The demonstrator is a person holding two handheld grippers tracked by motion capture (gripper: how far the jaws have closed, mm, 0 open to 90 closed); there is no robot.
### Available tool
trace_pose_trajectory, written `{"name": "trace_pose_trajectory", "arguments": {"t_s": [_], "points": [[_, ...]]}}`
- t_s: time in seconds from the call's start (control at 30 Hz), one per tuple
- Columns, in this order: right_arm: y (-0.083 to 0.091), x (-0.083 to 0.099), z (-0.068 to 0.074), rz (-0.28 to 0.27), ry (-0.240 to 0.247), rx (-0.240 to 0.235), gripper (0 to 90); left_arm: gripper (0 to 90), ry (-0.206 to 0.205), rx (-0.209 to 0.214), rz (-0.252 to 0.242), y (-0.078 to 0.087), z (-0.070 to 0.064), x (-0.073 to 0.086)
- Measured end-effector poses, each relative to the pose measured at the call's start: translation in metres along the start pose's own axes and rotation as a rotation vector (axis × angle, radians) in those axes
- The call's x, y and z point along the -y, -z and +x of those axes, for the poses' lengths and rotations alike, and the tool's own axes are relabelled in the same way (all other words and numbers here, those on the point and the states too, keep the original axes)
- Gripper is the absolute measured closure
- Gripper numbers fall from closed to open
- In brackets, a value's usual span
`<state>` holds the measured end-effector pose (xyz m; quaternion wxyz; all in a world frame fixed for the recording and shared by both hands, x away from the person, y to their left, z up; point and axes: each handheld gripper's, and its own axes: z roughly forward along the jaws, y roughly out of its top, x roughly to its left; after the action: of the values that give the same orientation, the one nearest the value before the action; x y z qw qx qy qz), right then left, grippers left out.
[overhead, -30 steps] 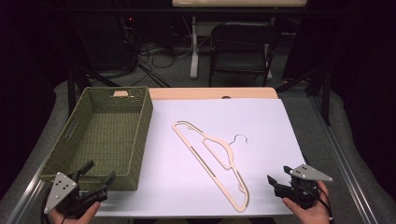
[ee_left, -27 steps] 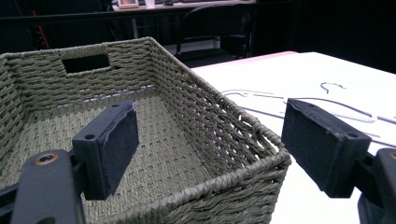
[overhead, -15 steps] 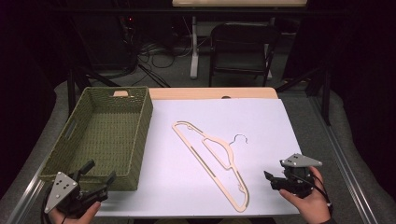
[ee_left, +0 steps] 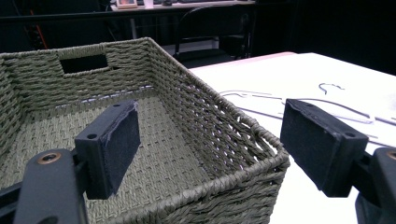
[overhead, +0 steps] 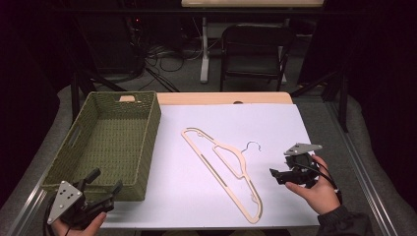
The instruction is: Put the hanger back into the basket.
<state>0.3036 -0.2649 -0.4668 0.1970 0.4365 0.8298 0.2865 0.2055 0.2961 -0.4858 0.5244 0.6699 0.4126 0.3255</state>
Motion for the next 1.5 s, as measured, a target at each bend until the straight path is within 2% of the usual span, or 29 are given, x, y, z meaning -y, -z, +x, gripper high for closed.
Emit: {"name": "trace_pose_trajectory", "arguments": {"t_s": [0.03,0.07,0.13,0.37,0.4,0.5,0.63,0.67,0.7,0.73,0.77,0.8,0.83,0.9,0.93,0.97,1.0,1.1,1.13,1.23,1.27,1.3,1.37,1.43,1.47,1.5], "points": [[-0.003,-0.004,0.001,-0.005,0.002,0.0,28.6,20.1,0.0,0.0,-0.001,0.0,0.0,0.0],[-0.007,-0.014,0.002,0.026,0.023,-0.011,29.5,20.1,0.0,0.001,-0.002,0.0,0.0,0.0],[-0.009,-0.017,0.003,0.038,0.022,-0.011,30.1,20.1,-0.002,0.0,0.0,0.0,0.0,0.0],[-0.034,-0.046,0.008,0.158,0.028,-0.027,32.2,20.2,0.001,0.0,0.001,0.0,0.0,0.0],[-0.041,-0.052,0.012,0.188,0.035,-0.031,32.0,20.4,0.001,0.0,0.001,0.0,0.0,0.0],[-0.05,-0.058,0.016,0.224,0.043,-0.028,30.6,20.5,-0.002,0.001,0.0,0.0,0.0,0.0],[-0.061,-0.066,0.02,0.213,0.048,-0.023,32.5,20.5,-0.001,0.001,-0.002,0.0,0.0,0.0],[-0.061,-0.068,0.02,0.24,0.05,-0.01,32.5,20.5,-0.002,0.002,-0.001,0.0,0.0,0.0],[-0.061,-0.068,0.02,0.24,0.05,-0.01,32.5,20.5,-0.003,0.003,0.0,0.0,0.0,0.0],[-0.064,-0.069,0.02,0.233,0.044,-0.012,32.5,20.5,-0.003,0.003,-0.002,0.0,0.0,0.0],[-0.068,-0.069,0.02,0.201,0.03,0.002,32.5,20.5,-0.005,0.003,0.002,0.0,0.0,0.0],[-0.07,-0.071,0.019,0.204,0.026,0.002,32.5,20.5,-0.006,0.004,-0.001,-0.001,-0.001,0.0],[-0.068,-0.076,0.017,0.288,0.041,0.018,32.5,20.6,-0.006,0.004,-0.001,-0.001,-0.001,0.0],[-0.073,-0.076,0.017,0.261,0.027,0.002,32.5,20.5,-0.007,0.005,0.001,-0.001,-0.001,0.0],[-0.072,-0.081,0.016,0.352,0.029,0.019,32.5,20.6,-0.007,0.005,0.002,-0.001,-0.001,0.0],[-0.072,-0.081,0.016,0.352,0.029,0.019,32.5,20.6,-0.007,0.005,0.002,-0.001,-0.001,0.0],[-0.078,-0.081,0.017,0.323,0.029,0.01,34.0,20.9,-0.008,0.006,0.005,-0.001,-0.001,0.0],[-0.08,-0.083,0.017,0.339,0.026,0.002,34.4,20.9,-0.009,0.005,0.004,-0.001,-0.001,0.0],[-0.085,-0.083,0.02,0.325,0.014,0.002,38.3,21.0,-0.008,0.005,0.001,-0.001,-0.001,0.0],[-0.09,-0.083,0.021,0.305,0.028,-0.006,39.0,21.0,-0.006,0.004,0.0,0.0,0.0,0.0],[-0.088,-0.086,0.022,0.38,0.037,0.0,39.4,21.0,-0.007,0.004,0.0,0.001,0.0,0.0],[-0.09,-0.087,0.024,0.4,0.036,0.006,41.1,21.0,-0.006,0.003,0.0,0.001,0.0,-0.001],[-0.097,-0.087,0.025,0.417,0.011,-0.009,41.5,21.2,-0.005,0.001,-0.003,0.002,0.001,-0.001],[-0.1,-0.089,0.027,0.464,0.013,-0.015,41.9,21.3,-0.006,0.001,-0.004,0.002,0.001,-0.001],[-0.102,-0.089,0.027,0.46,0.007,-0.026,42.1,21.3,-0.006,0.001,-0.004,0.002,0.0,-0.001],[-0.103,-0.089,0.029,0.458,-0.001,-0.014,42.5,21.3,-0.005,0.002,-0.004,0.002,0.0,-0.001]]}}
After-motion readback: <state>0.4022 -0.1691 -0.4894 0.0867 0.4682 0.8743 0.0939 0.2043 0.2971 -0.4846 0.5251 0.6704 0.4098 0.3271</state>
